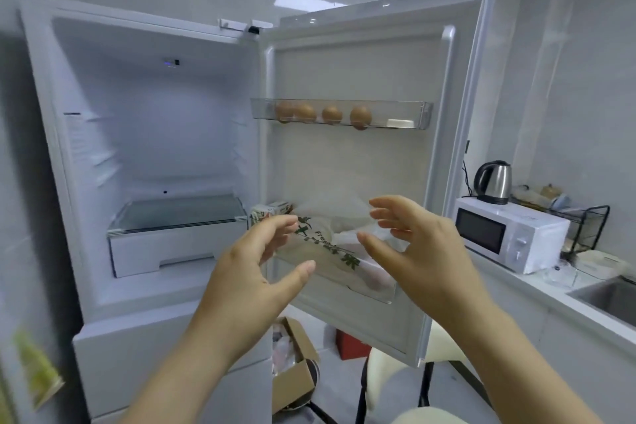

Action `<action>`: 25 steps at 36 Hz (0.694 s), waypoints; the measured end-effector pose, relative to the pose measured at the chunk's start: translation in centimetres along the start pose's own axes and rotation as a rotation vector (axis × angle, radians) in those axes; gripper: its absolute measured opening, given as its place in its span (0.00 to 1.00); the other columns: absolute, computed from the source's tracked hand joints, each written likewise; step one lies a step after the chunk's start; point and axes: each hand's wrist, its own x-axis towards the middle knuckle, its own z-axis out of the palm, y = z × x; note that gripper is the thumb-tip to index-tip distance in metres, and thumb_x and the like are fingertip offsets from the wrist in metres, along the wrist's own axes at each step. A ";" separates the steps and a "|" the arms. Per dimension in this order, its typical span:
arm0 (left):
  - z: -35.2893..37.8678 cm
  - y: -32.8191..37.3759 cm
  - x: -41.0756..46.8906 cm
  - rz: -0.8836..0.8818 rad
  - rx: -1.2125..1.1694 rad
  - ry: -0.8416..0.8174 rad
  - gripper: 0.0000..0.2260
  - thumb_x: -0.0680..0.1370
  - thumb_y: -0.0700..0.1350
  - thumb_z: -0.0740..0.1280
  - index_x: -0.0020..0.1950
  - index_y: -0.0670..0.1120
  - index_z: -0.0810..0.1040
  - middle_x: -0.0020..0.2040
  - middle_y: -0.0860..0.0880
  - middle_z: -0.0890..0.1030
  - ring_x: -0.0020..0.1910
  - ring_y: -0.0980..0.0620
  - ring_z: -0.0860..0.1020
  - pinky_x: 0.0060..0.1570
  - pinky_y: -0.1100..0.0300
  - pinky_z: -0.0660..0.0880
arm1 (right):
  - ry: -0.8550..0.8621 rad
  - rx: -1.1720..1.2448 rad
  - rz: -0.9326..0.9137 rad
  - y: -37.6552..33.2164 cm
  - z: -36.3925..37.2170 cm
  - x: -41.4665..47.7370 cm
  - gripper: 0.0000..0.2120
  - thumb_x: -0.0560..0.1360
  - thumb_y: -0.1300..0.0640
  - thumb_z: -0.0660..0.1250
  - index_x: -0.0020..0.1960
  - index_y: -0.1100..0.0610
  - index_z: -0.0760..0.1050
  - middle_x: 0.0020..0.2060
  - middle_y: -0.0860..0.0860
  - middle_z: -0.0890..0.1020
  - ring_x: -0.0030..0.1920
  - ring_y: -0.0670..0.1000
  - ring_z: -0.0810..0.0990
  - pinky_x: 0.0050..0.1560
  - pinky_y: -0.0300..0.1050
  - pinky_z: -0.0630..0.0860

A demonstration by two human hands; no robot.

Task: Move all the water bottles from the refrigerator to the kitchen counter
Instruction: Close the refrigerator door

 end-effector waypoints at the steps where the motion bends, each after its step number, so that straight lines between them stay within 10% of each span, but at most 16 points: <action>1: 0.2 -0.4 0.5 0.001 0.004 -0.004 0.21 0.70 0.50 0.73 0.61 0.61 0.73 0.58 0.65 0.77 0.58 0.69 0.74 0.61 0.69 0.69 | -0.002 0.003 0.006 0.3 0.3 0.2 0.21 0.71 0.47 0.70 0.63 0.49 0.74 0.53 0.44 0.82 0.53 0.42 0.79 0.56 0.46 0.78; 25: 9.9 -5.9 8.5 0.050 -0.055 -0.213 0.20 0.72 0.47 0.73 0.61 0.58 0.74 0.57 0.65 0.76 0.58 0.71 0.72 0.54 0.80 0.66 | 0.110 -0.120 0.170 9.3 0.8 3.5 0.20 0.71 0.49 0.72 0.62 0.51 0.76 0.51 0.45 0.82 0.52 0.43 0.80 0.56 0.46 0.78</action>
